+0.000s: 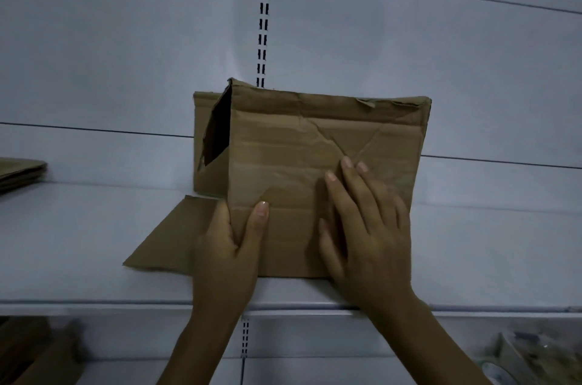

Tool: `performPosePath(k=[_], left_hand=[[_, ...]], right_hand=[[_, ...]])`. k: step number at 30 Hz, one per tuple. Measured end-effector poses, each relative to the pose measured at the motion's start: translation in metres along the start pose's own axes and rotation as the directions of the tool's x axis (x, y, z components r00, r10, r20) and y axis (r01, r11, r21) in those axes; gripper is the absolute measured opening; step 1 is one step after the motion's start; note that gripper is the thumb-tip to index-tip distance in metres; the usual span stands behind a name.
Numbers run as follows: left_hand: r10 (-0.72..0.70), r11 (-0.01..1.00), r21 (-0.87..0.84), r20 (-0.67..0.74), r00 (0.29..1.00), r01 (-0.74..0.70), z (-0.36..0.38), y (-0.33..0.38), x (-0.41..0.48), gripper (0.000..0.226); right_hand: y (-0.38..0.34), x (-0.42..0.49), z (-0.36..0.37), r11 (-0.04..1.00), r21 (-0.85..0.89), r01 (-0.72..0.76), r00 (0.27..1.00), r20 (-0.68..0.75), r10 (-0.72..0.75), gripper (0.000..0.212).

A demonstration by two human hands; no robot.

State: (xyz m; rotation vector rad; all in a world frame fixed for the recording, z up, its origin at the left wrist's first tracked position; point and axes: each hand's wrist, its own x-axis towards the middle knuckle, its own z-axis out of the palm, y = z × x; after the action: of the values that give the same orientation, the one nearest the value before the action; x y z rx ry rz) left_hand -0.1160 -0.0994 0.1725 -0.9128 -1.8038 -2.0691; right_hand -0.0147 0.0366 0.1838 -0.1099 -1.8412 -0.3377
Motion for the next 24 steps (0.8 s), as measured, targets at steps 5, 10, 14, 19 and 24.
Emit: performPosePath(k=[5, 10, 14, 19, 24], left_hand=[[0.044, 0.999, 0.019, -0.011, 0.999, -0.044, 0.001, -0.004, -0.002, 0.041], [0.034, 0.999, 0.010, 0.039, 0.999, -0.034, -0.002, -0.002, 0.000, 0.022], [0.052, 0.998, -0.027, 0.061, 0.997, -0.051, -0.005, -0.006, 0.002, 0.026], [0.017, 0.994, -0.113, 0.039, 0.999, -0.012, -0.007, -0.008, 0.007, 0.017], [-0.012, 0.985, -0.175, -0.109, 0.994, -0.007, -0.012, 0.001, 0.011, 0.018]], right_hand=[[-0.003, -0.004, 0.000, 0.995, -0.083, -0.047, 0.996, -0.084, 0.040, 0.046], [0.014, 0.004, -0.013, 0.978, -0.145, -0.150, 0.983, -0.125, 0.132, 0.041], [0.023, 0.007, -0.012, 0.974, -0.223, 0.027, 0.988, -0.144, -0.061, 0.026], [0.026, 0.008, -0.013, 0.976, -0.148, 0.157, 0.976, -0.130, -0.177, 0.019], [0.023, 0.023, -0.021, 1.000, 0.014, -0.017, 0.985, -0.170, 0.019, 0.042]])
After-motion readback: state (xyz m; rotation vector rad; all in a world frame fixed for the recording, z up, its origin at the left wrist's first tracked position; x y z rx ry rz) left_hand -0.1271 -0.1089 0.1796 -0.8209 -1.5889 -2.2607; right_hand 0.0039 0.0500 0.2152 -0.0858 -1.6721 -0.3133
